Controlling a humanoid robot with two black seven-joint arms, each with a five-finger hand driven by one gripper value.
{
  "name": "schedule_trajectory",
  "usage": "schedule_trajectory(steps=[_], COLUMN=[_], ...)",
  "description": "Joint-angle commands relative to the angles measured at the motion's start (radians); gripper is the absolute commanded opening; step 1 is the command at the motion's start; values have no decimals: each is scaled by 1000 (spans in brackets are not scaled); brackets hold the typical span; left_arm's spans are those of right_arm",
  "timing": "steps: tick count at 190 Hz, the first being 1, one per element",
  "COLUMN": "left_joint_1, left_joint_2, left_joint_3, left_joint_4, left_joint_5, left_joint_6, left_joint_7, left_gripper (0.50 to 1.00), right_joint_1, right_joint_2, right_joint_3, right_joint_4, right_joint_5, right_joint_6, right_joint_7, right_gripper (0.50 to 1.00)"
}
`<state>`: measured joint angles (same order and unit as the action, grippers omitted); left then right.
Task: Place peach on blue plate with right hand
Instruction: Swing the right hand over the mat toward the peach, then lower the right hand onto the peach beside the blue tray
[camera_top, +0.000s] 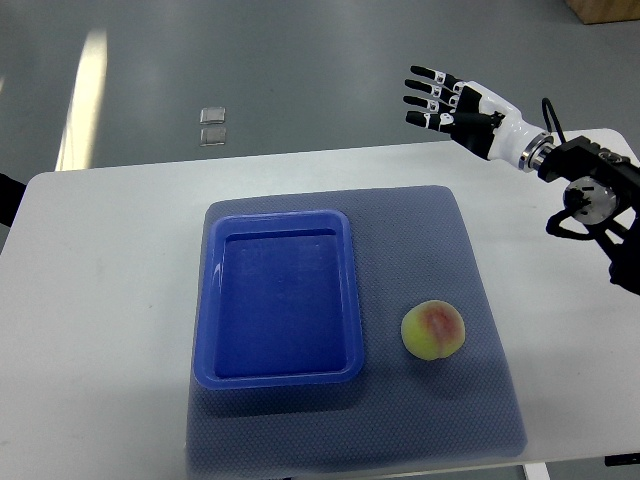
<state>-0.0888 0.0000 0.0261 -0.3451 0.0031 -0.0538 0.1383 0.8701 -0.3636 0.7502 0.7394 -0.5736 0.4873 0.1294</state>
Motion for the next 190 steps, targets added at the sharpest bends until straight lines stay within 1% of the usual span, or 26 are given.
schedule_trajectory(steps=[1, 12, 28, 38, 39, 53, 59, 66, 81, 90, 91, 103, 137, 138, 154, 164, 165, 169, 190], left_joint_1=[0, -2, -2, -2, -2, -2, -2, -3, -3, -3, -3, -3, -3, -3, -3, -3, -3, -3, -3], left_joint_2=[0, 0, 0, 0, 0, 0, 0, 0, 0, 0, 0, 0, 0, 0, 0, 0, 0, 0, 0], left_joint_3=[0, 0, 0, 0, 0, 0, 0, 0, 0, 0, 0, 0, -2, -2, 0, 0, -2, -2, -2], left_joint_4=[0, 0, -2, -2, 0, 0, 0, 0, 0, 0, 0, 0, 0, 0, 0, 0, 0, 0, 0], left_joint_5=[1, 3, 5, 5, 5, 6, 6, 5, 6, 6, 6, 6, 6, 6, 6, 6, 6, 6, 6], left_joint_6=[-1, -5, -6, -6, -6, -6, -6, -6, -6, -6, -6, -6, -6, -6, -6, -6, -6, -6, -6], left_joint_7=[0, 0, 0, 0, 0, 0, 0, 0, 0, 0, 0, 0, 0, 0, 0, 0, 0, 0, 0], left_gripper=[1000, 1000, 1000, 1000, 1000, 1000, 1000, 1000, 1000, 1000, 1000, 1000, 1000, 1000, 1000, 1000, 1000, 1000, 1000], right_joint_1=[99, 153, 253, 253, 320, 408, 429, 466, 498, 498, 503, 503, 480, 452, 405, 405, 368, 354, 319], right_joint_2=[-133, -190, -261, -261, -294, -321, -325, -340, -362, -362, -364, -364, -367, -367, -367, -367, -367, -367, -367], right_joint_3=[-176, -265, -394, -394, -467, -555, -572, -600, -634, -634, -647, -654, -675, -674, -670, -670, -664, -664, -663], right_joint_4=[119, 190, 299, 299, 355, 416, 433, 480, 554, 554, 592, 626, 641, 646, 661, 661, 663, 664, 678], right_joint_5=[-201, -299, -411, -411, -437, -434, -434, -433, -419, -419, -382, -335, -331, -331, -333, -333, -333, -334, -334], right_joint_6=[86, 124, 124, 124, 124, 124, 124, 124, 124, 124, 124, 124, 124, 124, 124, 124, 124, 124, 124], right_joint_7=[-62, -94, -128, -128, -152, -183, -185, -185, -179, -179, -177, -177, -177, -177, -177, -177, -177, -177, -177], right_gripper=[930, 930, 930, 930, 930, 930, 930, 930, 930, 930, 930, 928, 930, 930, 930, 930, 930, 930, 930])
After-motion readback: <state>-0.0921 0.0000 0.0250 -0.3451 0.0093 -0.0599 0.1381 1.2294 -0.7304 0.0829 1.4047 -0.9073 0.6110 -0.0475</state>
